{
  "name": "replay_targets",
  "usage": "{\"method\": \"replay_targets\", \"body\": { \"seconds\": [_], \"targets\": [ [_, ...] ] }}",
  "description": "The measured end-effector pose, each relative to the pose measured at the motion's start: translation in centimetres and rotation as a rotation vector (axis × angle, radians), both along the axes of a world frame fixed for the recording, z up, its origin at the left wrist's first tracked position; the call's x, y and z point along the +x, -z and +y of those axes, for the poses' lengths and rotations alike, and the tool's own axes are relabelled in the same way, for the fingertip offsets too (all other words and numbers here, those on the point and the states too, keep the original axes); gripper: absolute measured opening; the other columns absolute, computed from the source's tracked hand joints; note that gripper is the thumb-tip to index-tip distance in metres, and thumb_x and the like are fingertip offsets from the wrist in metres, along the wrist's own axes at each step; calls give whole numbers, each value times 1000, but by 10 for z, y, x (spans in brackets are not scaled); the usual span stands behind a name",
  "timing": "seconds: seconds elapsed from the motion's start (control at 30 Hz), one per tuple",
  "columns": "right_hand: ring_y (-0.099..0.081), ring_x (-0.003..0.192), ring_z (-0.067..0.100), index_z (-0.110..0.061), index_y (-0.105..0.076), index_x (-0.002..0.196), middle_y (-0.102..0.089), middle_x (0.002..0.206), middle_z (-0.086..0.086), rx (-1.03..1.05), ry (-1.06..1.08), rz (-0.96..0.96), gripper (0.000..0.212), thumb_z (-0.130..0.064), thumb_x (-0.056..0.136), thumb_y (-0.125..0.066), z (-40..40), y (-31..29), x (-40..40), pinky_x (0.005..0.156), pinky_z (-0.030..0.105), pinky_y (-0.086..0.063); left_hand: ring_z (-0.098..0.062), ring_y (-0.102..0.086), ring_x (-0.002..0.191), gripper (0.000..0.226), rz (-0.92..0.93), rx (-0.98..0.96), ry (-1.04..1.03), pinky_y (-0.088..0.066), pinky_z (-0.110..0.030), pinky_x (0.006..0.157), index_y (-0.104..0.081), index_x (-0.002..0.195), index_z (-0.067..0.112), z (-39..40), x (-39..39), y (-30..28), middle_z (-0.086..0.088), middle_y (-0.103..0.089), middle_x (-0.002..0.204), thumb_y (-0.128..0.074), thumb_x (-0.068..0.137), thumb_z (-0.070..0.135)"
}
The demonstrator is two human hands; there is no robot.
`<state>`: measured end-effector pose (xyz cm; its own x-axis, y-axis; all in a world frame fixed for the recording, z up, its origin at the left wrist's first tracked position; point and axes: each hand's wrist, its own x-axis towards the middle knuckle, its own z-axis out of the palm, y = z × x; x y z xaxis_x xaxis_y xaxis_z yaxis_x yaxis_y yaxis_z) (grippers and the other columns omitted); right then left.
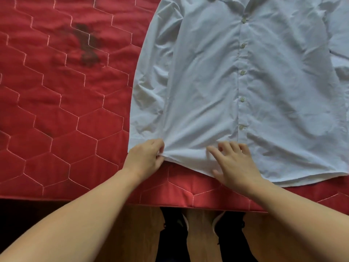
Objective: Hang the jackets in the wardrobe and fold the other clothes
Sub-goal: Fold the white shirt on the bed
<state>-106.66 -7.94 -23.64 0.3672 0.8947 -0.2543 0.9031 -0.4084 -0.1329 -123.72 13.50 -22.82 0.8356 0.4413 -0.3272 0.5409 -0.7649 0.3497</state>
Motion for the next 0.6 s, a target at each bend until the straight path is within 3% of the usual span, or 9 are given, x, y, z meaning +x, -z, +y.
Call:
{"method": "replay_targets", "body": {
  "seconds": [0.1,0.2,0.27,0.33,0.4,0.43,0.53,0.6],
  "targets": [
    [-62,74,29,-16,-62,88,-61,78,3,-92,-74,26,29,-15,61,-72,4,2,-1,73,40,-41,-29,-59,79,15,86,-12,24,-33,-31,62,-53,95,20,-1,-3,4,1,-63,87,-59,85,30],
    [-62,86,26,-22,-53,96,-62,93,-1,-280,-82,111,18,-25,78,-55,7,2,-2,77,37,-33,-19,-58,79,23,86,-96,54,-32,-30,65,-54,90,25,3,-9,6,9,-57,75,-60,83,46],
    [-61,90,23,-27,-46,98,-60,100,-4,-362,-119,134,21,-36,80,-49,11,0,-2,79,35,-33,-18,-55,85,26,-28,-79,-136,-36,-31,71,-58,93,25,10,-11,6,10,-52,80,-63,81,47],
    [-60,90,21,-29,-41,93,-58,98,-6,-401,-97,206,22,-44,79,-47,16,-4,-2,80,34,-33,-24,-50,101,32,-82,26,-465,-38,-37,83,-56,107,24,22,-11,10,2,-53,102,-65,81,41],
    [-59,86,20,-27,-42,88,-54,90,-8,-402,-21,288,24,-49,80,-46,20,-5,-2,79,34,-34,-28,-47,113,46,-18,-63,-760,-38,-38,90,-50,121,22,37,-9,12,-5,-50,121,-67,81,37],
    [-58,84,20,-27,-43,87,-53,88,-8,-405,20,313,26,-52,82,-45,21,-5,-3,78,34,-35,-28,-49,112,48,18,-168,-850,-39,-35,87,-49,122,20,43,-7,13,-6,-52,121,-68,80,34],
    [-58,82,19,-27,-44,83,-56,89,-7,-457,102,324,39,-65,85,-40,29,-6,-4,74,34,-46,-24,-60,85,21,-41,-400,-884,-40,-27,62,-62,99,15,56,1,11,1,-64,82,-64,78,16],
    [-57,81,19,-27,-46,81,-56,87,-7,-507,143,319,39,-66,86,-41,37,-10,-3,69,33,-45,-21,-53,66,13,-197,-532,-957,-38,-26,55,-68,86,9,64,10,-3,0,-58,64,-60,75,8]
  ]
}}
